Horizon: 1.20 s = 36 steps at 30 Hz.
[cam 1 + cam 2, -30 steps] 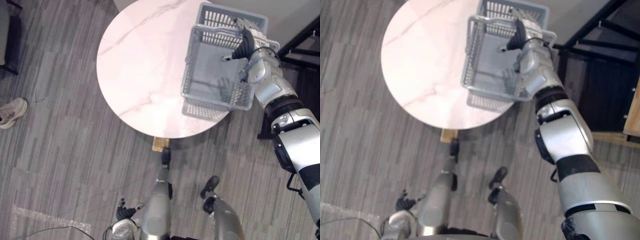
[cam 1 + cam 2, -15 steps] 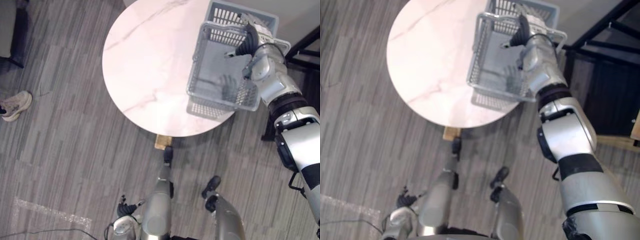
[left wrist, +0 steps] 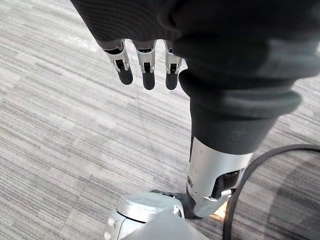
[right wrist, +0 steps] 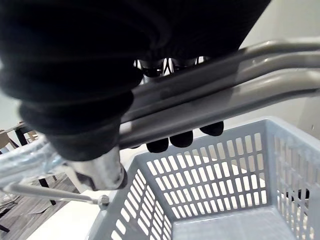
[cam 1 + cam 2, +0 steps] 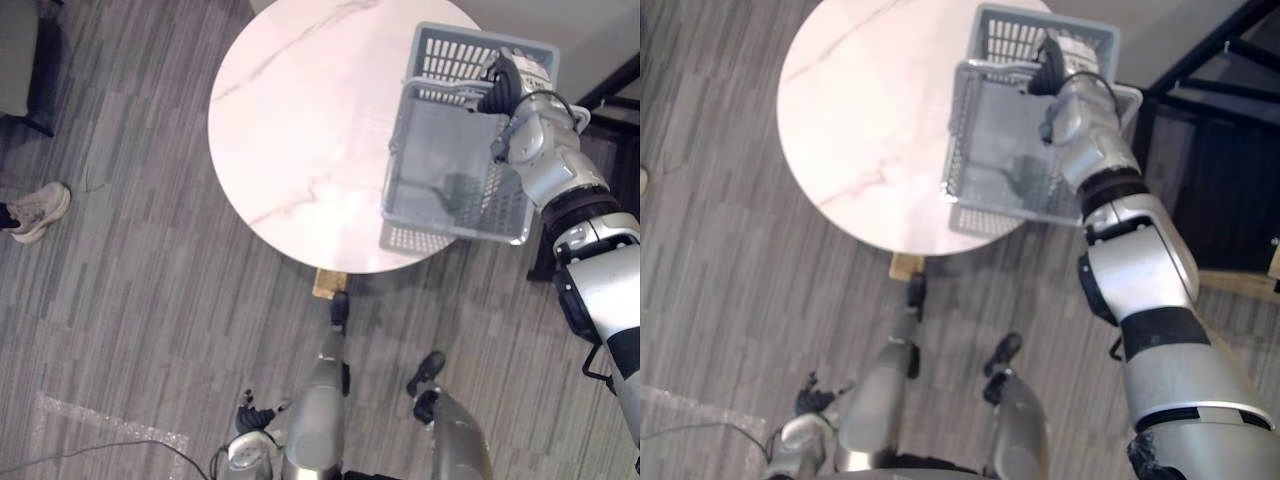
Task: Pick vegetable in the basket
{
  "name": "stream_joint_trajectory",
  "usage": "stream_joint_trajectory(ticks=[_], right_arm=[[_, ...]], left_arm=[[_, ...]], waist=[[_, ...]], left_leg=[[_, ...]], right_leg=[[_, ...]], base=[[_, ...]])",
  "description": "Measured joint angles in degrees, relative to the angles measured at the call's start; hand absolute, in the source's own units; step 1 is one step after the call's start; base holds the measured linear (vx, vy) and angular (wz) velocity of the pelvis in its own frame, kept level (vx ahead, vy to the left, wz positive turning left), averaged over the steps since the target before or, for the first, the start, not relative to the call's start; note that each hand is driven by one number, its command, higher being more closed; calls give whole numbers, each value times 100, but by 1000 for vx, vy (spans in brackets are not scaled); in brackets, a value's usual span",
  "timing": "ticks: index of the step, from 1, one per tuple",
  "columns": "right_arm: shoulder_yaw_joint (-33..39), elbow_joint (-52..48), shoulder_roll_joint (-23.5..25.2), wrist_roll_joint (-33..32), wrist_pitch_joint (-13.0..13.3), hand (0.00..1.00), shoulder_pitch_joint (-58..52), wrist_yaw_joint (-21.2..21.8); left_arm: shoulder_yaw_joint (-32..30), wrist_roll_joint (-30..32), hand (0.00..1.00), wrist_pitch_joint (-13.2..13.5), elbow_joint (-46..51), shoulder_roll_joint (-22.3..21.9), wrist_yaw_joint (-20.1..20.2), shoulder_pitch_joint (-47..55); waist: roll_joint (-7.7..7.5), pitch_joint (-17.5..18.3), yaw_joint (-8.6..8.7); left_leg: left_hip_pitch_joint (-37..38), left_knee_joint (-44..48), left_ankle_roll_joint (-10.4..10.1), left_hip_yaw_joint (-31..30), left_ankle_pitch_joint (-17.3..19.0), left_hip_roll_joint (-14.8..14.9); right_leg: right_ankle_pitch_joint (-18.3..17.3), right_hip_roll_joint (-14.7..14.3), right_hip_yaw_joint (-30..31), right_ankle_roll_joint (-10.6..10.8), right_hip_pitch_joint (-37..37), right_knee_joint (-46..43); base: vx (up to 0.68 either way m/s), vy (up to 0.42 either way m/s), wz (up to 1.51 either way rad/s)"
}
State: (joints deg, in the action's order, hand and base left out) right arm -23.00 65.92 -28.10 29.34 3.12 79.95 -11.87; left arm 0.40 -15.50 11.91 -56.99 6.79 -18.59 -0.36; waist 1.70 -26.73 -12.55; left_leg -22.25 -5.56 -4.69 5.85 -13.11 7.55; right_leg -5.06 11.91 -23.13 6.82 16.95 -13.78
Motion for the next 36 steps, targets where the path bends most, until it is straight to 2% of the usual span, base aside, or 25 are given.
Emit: stream_joint_trajectory(ticks=[1,21,22,36], right_arm=[[0,0,0,0,-2,0,-20,0],[-4,-53,28,5,-32,0,-172,22],[-7,-55,40,9,-32,100,-172,21],[-447,-262,242,346,-40,100,-258,94]], left_arm=[[1,0,0,-1,-1,0,0,0],[98,-2,0,-2,-8,-9,-5,-51],[98,-2,0,-2,-8,-9,-5,-51],[89,0,0,-2,-4,-13,-63,-58]], waist=[[7,-4,-2],[12,-4,-8],[12,-3,-9],[13,0,-37]], left_leg=[[6,0,0,0,0,0],[44,0,-16,22,5,-8],[45,0,-15,30,4,-6],[79,0,-79,-29,16,-25]], right_leg=[[-1,3,7,0,0,-16],[-41,35,101,5,51,-163],[-43,36,114,4,61,-172],[-354,144,130,-12,185,-653]], base=[[0,0,0],[10,-18,-1],[21,-44,-5],[19,-49,3]])
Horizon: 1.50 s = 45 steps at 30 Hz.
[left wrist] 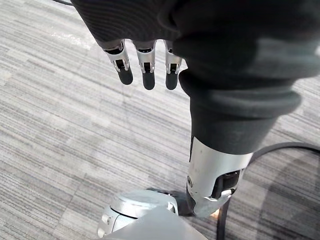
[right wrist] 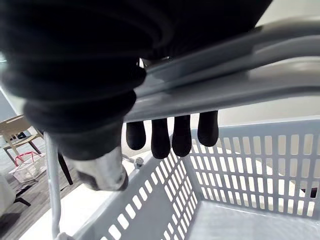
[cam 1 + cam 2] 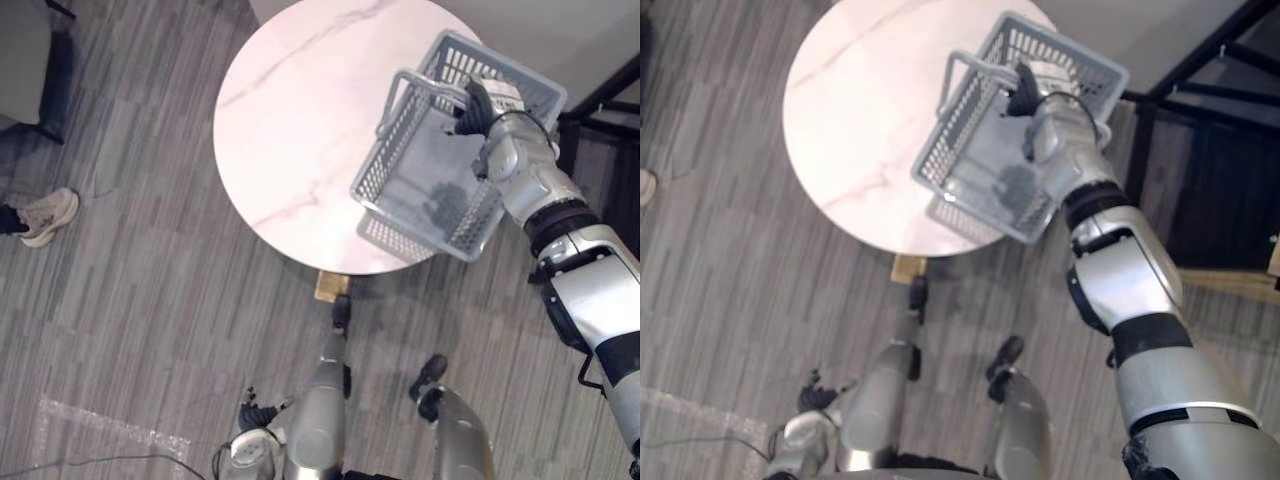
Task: Pick vegetable in the basket
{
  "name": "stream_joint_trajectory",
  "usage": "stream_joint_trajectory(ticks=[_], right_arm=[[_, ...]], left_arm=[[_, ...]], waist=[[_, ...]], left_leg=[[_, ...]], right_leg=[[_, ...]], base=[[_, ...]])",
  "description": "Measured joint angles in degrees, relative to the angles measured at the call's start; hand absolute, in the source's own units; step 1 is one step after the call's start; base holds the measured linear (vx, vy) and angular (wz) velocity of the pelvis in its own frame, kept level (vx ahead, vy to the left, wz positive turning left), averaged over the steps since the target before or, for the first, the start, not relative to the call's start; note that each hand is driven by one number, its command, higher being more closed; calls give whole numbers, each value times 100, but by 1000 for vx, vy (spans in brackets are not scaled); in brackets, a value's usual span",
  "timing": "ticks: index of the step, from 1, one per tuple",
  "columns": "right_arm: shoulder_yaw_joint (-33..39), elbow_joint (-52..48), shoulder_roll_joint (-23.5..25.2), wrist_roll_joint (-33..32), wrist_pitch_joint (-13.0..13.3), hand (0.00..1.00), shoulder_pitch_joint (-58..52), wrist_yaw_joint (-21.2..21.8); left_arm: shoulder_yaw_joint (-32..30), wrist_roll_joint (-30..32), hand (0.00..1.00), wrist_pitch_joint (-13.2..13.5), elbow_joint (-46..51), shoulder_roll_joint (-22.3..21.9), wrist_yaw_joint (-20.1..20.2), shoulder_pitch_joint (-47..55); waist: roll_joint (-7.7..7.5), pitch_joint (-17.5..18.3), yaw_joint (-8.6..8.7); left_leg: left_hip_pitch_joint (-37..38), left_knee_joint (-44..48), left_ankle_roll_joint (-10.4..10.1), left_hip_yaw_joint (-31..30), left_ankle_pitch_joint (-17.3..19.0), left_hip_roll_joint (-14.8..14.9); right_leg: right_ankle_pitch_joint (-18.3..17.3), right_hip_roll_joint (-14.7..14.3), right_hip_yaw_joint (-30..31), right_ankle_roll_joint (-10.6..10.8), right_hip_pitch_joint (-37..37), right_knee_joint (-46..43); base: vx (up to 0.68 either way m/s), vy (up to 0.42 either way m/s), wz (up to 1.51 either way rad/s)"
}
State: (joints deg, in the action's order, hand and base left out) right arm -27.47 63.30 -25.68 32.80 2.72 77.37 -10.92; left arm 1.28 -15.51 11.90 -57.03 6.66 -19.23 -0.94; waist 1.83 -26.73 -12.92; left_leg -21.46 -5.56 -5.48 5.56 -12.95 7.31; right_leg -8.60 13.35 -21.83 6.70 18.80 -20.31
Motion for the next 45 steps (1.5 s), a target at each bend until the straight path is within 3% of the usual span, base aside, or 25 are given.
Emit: stream_joint_trajectory(ticks=[10,14,19,24,26,27,32,38,41,45], right_arm=[[-472,-225,246,98,31,100,-72,178],[-838,-782,372,94,57,100,-234,275],[-1238,-1953,400,89,230,100,-317,387],[-1704,-3438,376,23,649,100,-1099,433],[-1894,-3813,276,-44,751,100,-1489,535],[-2091,-4145,100,-197,825,100,-1806,671],[-2290,-4889,-579,-426,1018,100,-2916,950],[-2306,-5053,-1378,-469,1058,100,-4274,1357],[-2175,-5069,-1786,-461,1104,100,-4731,1401],[-1656,-5040,-1994,-345,1216,100,-5389,1370]], left_arm=[[-175,43,0,-80,2,-17,-72,-105],[-244,68,0,-125,4,-19,-75,-173],[-651,119,0,-281,-43,-23,-89,-191],[-848,571,0,-499,-263,82,-81,-94],[-854,732,0,-513,-298,108,-83,3],[-854,843,0,-537,-344,120,-82,121],[-850,1049,0,-626,-455,135,-67,297],[-830,1378,0,-643,-581,75,-30,454],[-773,1459,0,-646,-682,75,54,475],[-649,1455,0,-646,-686,63,111,486]], waist=[[-13,7,-7],[-29,15,27],[-122,65,212],[-414,521,520],[-453,768,654],[-457,976,803],[-442,1303,1054],[-265,1577,1368],[-191,1621,1464],[-129,1670,1465]], left_leg=[[171,1,5,29,-41,-2],[316,2,1,191,-38,24],[626,1,-59,546,9,104],[1025,0,-197,1031,120,358],[1171,-1,-261,1224,174,425],[1282,-2,-310,1407,224,485],[1633,-2,-348,1871,350,623],[1810,-1,-351,2269,467,659],[1912,-1,-312,2368,498,706],[1995,0,-320,2436,510,747]], right_leg=[[-212,62,64,-35,-2,-338],[-233,47,254,-34,-2,-397],[-218,-40,623,-25,-39,-382],[-53,-376,1051,-82,-222,-63],[8,-489,1222,-80,-303,85],[89,-576,1363,-76,-364,239],[316,-801,1778,-81,-566,628],[603,-925,2189,-57,-653,1052],[774,-984,2269,-68,-781,1305],[807,-1045,2366,-67,-846,1408]], base=[[26,-63,1],[9,-47,-17],[-11,-40,-38],[25,-56,-54],[37,-36,-60],[37,-28,-50],[38,-8,-53],[48,10,-39],[38,0,-29],[11,-6,-11]])
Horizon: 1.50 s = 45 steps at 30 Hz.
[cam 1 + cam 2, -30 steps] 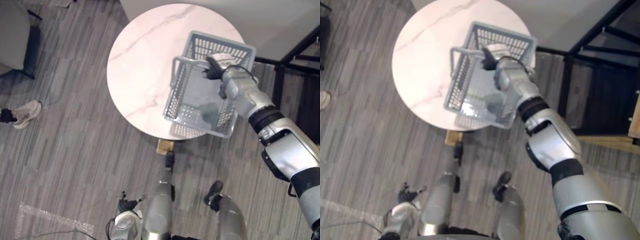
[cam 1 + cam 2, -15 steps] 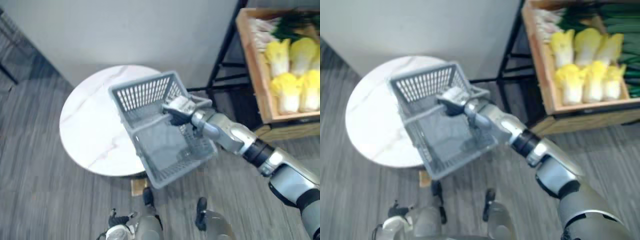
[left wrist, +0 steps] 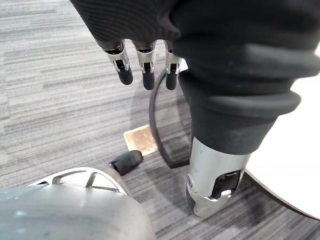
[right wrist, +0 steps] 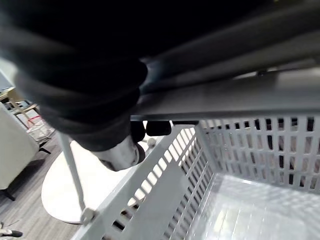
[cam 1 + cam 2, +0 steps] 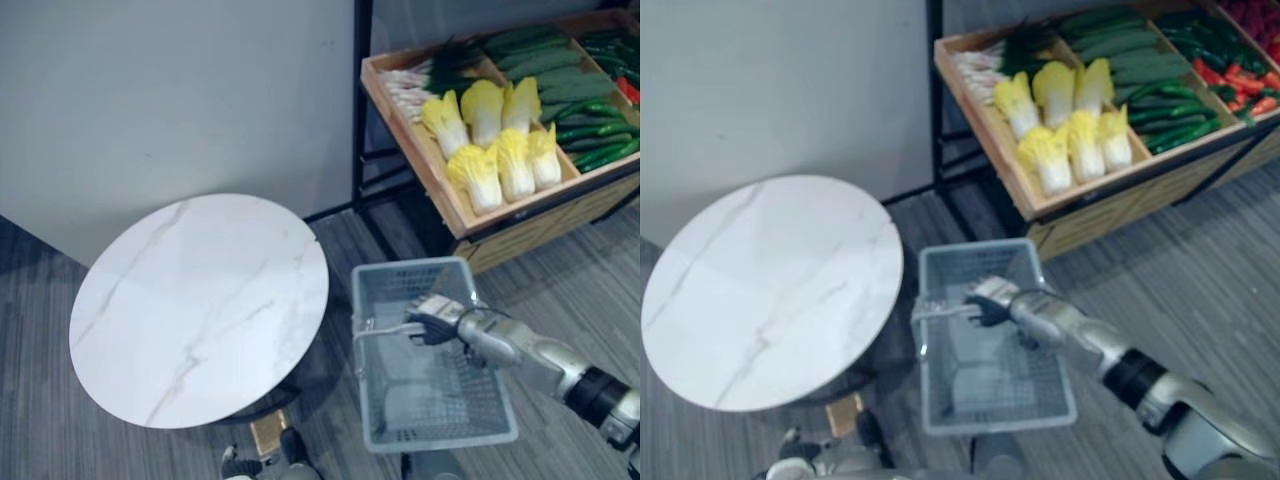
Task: Pick vegetable in the basket
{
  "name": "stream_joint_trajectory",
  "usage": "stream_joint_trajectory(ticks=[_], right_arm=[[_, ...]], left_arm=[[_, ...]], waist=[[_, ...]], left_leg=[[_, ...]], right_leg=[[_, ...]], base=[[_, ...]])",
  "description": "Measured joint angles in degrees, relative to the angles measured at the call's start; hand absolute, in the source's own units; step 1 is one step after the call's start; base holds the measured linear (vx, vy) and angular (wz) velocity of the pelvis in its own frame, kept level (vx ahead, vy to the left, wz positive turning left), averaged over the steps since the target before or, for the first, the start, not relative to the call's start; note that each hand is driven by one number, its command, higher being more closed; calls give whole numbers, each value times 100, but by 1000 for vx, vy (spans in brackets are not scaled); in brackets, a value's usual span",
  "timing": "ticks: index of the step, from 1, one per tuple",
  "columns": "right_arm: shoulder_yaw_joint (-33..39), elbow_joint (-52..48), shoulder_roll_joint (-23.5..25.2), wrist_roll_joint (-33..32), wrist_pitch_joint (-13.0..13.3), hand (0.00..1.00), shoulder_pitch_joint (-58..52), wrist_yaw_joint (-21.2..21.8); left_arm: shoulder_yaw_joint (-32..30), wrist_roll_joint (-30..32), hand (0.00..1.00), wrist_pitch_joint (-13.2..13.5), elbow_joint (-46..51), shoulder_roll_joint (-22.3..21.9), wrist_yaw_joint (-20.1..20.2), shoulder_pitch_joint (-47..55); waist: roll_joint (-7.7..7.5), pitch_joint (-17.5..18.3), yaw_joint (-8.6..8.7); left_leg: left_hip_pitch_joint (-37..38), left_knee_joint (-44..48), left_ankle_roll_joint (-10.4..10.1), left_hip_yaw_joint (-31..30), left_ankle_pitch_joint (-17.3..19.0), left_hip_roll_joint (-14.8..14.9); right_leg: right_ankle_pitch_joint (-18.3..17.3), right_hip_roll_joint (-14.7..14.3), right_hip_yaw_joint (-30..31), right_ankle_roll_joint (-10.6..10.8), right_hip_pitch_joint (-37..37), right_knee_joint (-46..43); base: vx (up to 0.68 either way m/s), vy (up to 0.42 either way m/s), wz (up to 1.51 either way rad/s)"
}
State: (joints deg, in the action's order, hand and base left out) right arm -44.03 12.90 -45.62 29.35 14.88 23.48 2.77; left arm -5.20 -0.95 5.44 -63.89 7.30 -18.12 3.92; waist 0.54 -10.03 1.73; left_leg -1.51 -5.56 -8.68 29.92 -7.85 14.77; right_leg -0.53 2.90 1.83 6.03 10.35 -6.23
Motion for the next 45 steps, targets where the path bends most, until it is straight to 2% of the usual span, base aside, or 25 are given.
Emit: stream_joint_trajectory(ticks=[3,6,8,11,12,13,14,15,16,17,18,19,21,23,25,27,28,31,34,35,36,38,40,43,45], right_arm=[[473,354,0,228,58,100,-623,-118],[1630,344,-87,479,44,100,-1684,-347],[2205,141,-208,697,41,100,-2222,-428],[3177,-199,-291,1130,39,100,-2822,-814],[3258,-201,-275,1231,-5,100,-2874,-935],[3258,-201,-272,1315,-40,100,-2879,-971],[3260,-174,-286,1352,-83,100,-2912,-969],[3248,-142,-231,1354,-94,100,-2891,-970],[3213,-121,-116,1357,-86,100,-2874,-971],[3217,-107,-83,1366,-53,100,-2840,-977],[3219,-80,-85,1400,-61,100,-2748,-981],[3261,-87,-71,1532,-178,100,-2589,-993],[3249,-55,-30,1566,-166,100,-2573,-985],[3234,-73,160,1567,-162,100,-2538,-976],[3214,-80,196,1574,-116,100,-2406,-976],[3220,-67,184,1576,-161,100,-2251,-980],[3234,-70,161,1576,-199,100,-2262,-982],[3241,-168,151,1575,-202,100,-2667,-980],[3250,-321,152,1567,-165,100,-2741,-1013],[3253,-342,159,1563,-169,100,-2664,-1052],[3241,-342,161,1560,-196,100,-2580,-1147],[3183,-344,171,1562,-213,100,-2485,-1179],[3067,-344,153,1563,-227,100,-2411,-1199],[2976,-334,149,1566,-230,100,-2342,-1205],[2965,-326,82,1568,-229,100,-2332,-1205]], left_arm=[[56,-1,0,0,23,-47,69,72],[160,0,0,-16,85,-54,108,215],[287,5,0,-63,125,-25,162,300],[546,272,0,-100,121,127,296,373],[613,405,0,-98,129,267,348,364],[655,414,0,-103,144,333,366,338],[696,434,0,-104,125,335,388,297],[694,445,0,-102,108,276,423,237],[644,441,0,-103,120,302,461,242],[558,439,0,-106,130,448,521,242],[473,432,0,-116,105,428,555,257],[289,406,0,-92,15,273,641,297],[287,346,0,-90,4,308,727,288],[287,341,0,-111,-69,329,797,296],[261,336,0,-119,-65,361,835,298],[249,341,0,-122,-84,293,831,248],[242,351,0,-144,-114,193,831,199],[244,391,0,-190,-92,41,827,203],[232,393,0,-185,22,78,809,222],[179,391,0,-181,29,67,769,239],[158,378,0,-159,26,37,712,264],[124,346,0,-97,25,-4,702,360],[34,329,0,-41,172,-56,705,500],[38,278,0,49,303,-57,716,502],[47,113,0,75,347,-135,717,546]], waist=[[69,60,6],[70,65,89],[-18,31,192],[-137,29,404],[-297,65,451],[-376,42,457],[-270,61,436],[-201,20,404],[-293,0,417],[-460,34,424],[-466,11,409],[-164,78,296],[-244,112,292],[-390,204,257],[-471,252,252],[-323,229,256],[-108,195,311],[162,221,470],[99,174,417],[73,161,342],[44,143,257],[48,141,254],[43,123,175],[47,37,105],[144,26,65]], left_leg=[[161,2,4,0,40,-40],[395,3,6,-57,162,-231],[506,2,17,-60,214,-346],[529,3,172,364,348,-611],[435,58,248,611,401,-748],[368,226,281,728,512,-769],[313,321,449,880,638,-637],[354,397,654,1161,708,-481],[384,747,831,1412,865,-349],[410,1252,780,1588,1202,-294],[388,1310,807,1737,1287,-199],[541,1052,832,2254,1184,40],[669,1065,845,2494,1167,16],[587,1254,848,2920,1169,78],[502,1511,838,3242,1163,243],[462,1697,752,3515,1105,445],[453,1768,734,3571,1004,626],[476,2240,736,3257,728,1187],[473,2937,784,2536,75,1513],[360,3204,558,1666,-20,1381],[305,3379,220,774,364,977],[153,3426,117,-211,968,405],[72,3075,164,-739,1346,-26],[-126,2221,192,-1287,1439,-325],[-144,1530,180,-1554,1135,-416]], right_leg=[[-34,40,-5,19,-162,-33],[-290,247,-51,98,-257,-380],[-337,364,-23,156,-329,-416],[-81,522,370,348,-200,-177],[7,650,454,329,-64,41],[-24,766,295,248,-45,186],[-170,868,-256,-100,-126,357],[-322,998,-936,-473,80,-152],[-299,1226,-1622,-651,331,-1387],[290,1341,-2090,-1042,352,-1754],[495,1185,-2075,-1193,328,-1483],[494,960,-1922,-1058,214,-1424],[29,1182,-1910,-678,84,-2124],[-235,1396,-1922,-302,-245,-1722],[-299,1372,-2037,71,-304,-1118],[-419,1134,-2080,97,-337,-640],[-416,946,-2084,67,-353,-517],[-599,571,-2169,-224,-465,-641],[-725,448,-1817,-428,-464,-852],[-744,462,-1494,-461,-481,-886],[-814,473,-1142,-445,-467,-826],[-829,386,-830,-472,-518,-592],[-790,267,-664,-538,-568,-367],[-712,192,-564,-659,-555,-422],[-667,174,-451,-566,-475,-518]], base=[[39,11,2],[21,61,15],[35,87,5],[11,142,-60],[-37,108,-79],[-33,139,-87],[-12,106,-95],[8,130,-118],[38,124,-136],[51,122,-134],[-18,89,-169],[-49,67,-154],[-1,24,-112],[17,-118,-93],[-21,-235,-96],[-50,-307,-90],[-54,-287,-43],[-13,-275,-14],[-28,-218,-63],[-47,-189,-126],[-46,-117,-126],[-24,-41,-103],[9,19,-96],[4,96,-57],[53,193,-43]])
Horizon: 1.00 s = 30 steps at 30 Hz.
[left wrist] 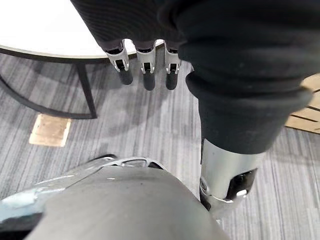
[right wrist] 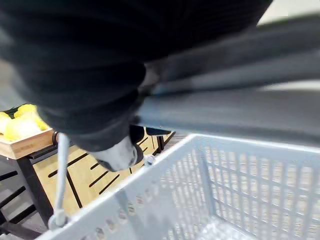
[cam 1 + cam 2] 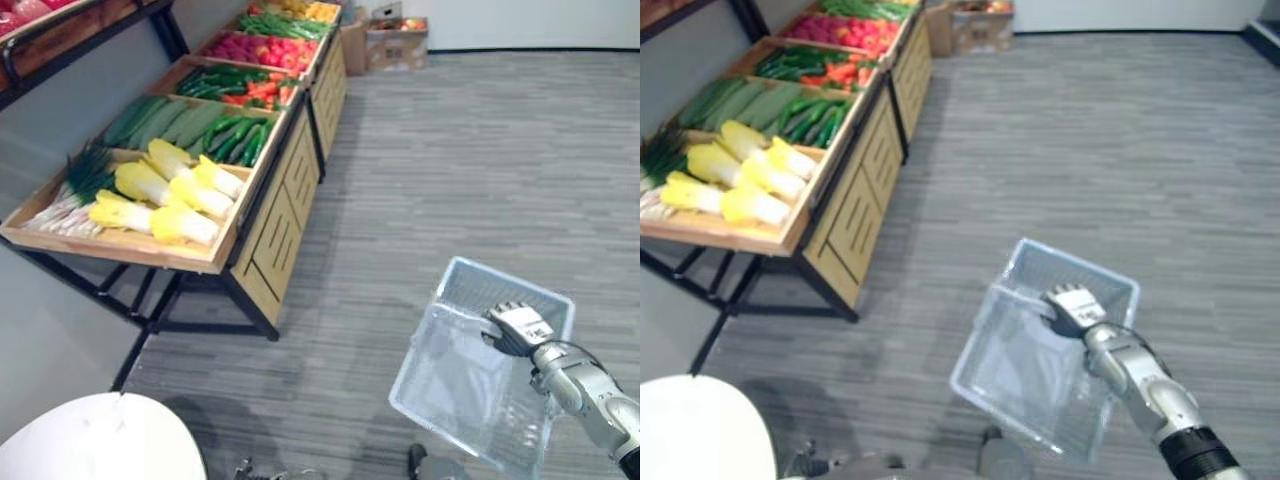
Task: Pick vegetable in the basket
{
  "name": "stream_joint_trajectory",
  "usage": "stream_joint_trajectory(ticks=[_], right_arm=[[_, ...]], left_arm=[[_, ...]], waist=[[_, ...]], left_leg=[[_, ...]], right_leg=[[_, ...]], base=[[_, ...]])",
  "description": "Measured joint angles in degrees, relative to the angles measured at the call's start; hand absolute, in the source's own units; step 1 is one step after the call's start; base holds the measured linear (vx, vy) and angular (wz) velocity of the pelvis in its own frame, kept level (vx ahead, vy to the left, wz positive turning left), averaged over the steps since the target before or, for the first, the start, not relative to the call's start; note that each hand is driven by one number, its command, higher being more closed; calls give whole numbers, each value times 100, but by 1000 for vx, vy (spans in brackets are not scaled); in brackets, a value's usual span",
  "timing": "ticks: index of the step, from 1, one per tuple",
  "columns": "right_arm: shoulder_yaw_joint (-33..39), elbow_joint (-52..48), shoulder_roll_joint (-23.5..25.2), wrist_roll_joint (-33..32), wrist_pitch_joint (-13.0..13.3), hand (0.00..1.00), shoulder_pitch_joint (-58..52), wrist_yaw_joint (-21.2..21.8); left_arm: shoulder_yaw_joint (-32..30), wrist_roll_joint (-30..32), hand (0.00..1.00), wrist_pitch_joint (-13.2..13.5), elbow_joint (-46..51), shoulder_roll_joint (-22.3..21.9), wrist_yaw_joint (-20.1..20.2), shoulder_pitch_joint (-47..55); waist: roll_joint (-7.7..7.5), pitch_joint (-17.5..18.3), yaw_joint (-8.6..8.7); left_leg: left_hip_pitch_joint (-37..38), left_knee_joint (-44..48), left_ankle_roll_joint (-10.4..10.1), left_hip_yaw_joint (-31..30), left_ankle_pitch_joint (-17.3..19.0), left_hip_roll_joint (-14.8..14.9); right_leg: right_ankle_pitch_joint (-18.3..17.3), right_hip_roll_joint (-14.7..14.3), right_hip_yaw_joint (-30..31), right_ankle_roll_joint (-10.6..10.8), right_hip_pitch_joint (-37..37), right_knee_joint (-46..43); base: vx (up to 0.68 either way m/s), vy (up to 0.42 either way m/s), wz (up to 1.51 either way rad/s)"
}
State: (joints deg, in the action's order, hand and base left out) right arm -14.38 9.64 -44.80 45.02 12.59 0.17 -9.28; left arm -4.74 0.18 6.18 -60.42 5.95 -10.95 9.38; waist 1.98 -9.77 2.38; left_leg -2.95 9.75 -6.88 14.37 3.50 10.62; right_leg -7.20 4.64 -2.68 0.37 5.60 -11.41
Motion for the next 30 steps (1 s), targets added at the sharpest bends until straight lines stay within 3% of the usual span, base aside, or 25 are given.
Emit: stream_joint_trajectory(ticks=[1,5,8,11,14,16,17,19,20,22,25,28,30], right_arm=[[1,35,-95,1,-10,100,10,-6],[-24,243,-124,5,-13,100,63,-3],[-193,410,-101,5,-17,100,267,-2],[-243,493,34,5,-27,100,311,5],[-244,642,223,9,-112,100,316,31],[-244,705,388,42,-198,100,280,69],[-238,704,491,184,-212,100,237,96],[-204,704,628,232,-233,100,186,101],[-154,703,760,231,-235,100,200,89],[-121,706,811,231,-229,100,235,75],[113,867,868,229,-253,100,269,12],[403,989,867,226,-365,100,287,-16],[465,1001,868,226,-383,100,285,-17]], left_arm=[[0,-7,0,-4,0,-110,-7,2],[193,-2,0,-14,16,33,-1,-71],[307,0,0,-18,28,67,-1,-67],[455,0,0,-21,109,158,5,-69],[559,0,0,-54,101,189,5,-77],[700,9,0,-56,51,245,6,-72],[730,9,0,-59,28,304,7,-72],[722,8,0,-58,11,334,5,-67],[718,8,0,-67,11,353,3,-68],[696,8,0,-119,12,406,0,-92],[660,7,0,-140,67,389,12,-124],[653,12,0,-139,125,337,50,-137],[609,12,0,-136,130,357,56,-133]], waist=[[160,-5,-54],[12,-55,-88],[-18,-68,-120],[-96,-100,-236],[-137,-125,-256],[-145,-131,-232],[-232,-175,-211],[-241,-152,-191],[-278,-158,-195],[-359,-188,-182],[-306,-211,-128],[-312,-257,-92],[-401,-251,-93]], left_leg=[[19,-183,0,-66,-74,26],[20,-390,100,54,-30,-400],[142,-383,241,65,81,-560],[178,-292,341,62,280,-639],[191,-94,520,-31,650,-797],[295,-94,604,-174,695,-856],[418,-99,651,-360,713,-917],[594,-150,765,-649,731,-913],[611,-154,844,-845,745,-897],[605,-179,878,-1106,747,-855],[615,-177,805,-1474,837,-715],[742,-167,565,-1849,1025,-672],[905,-163,383,-2038,1284,-680]], right_leg=[[7,-62,65,142,15,-5],[353,346,142,601,-117,475],[392,467,140,675,-265,549],[309,576,146,802,-267,435],[97,758,124,1018,-58,-416],[191,834,149,908,441,-1706],[412,893,167,627,638,-2413],[899,860,280,553,936,-3145],[613,798,283,473,1062,-3275],[291,700,111,352,1167,-2838],[369,458,-49,464,1148,-1091],[535,449,171,652,1116,471],[543,530,268,674,1087,886]], base=[[108,257,-35],[138,239,-6],[115,124,1],[58,87,-5],[16,99,12],[17,110,43],[66,81,59],[146,70,78],[165,22,74],[173,-45,77],[236,-109,72],[432,-275,68],[394,-338,58]])
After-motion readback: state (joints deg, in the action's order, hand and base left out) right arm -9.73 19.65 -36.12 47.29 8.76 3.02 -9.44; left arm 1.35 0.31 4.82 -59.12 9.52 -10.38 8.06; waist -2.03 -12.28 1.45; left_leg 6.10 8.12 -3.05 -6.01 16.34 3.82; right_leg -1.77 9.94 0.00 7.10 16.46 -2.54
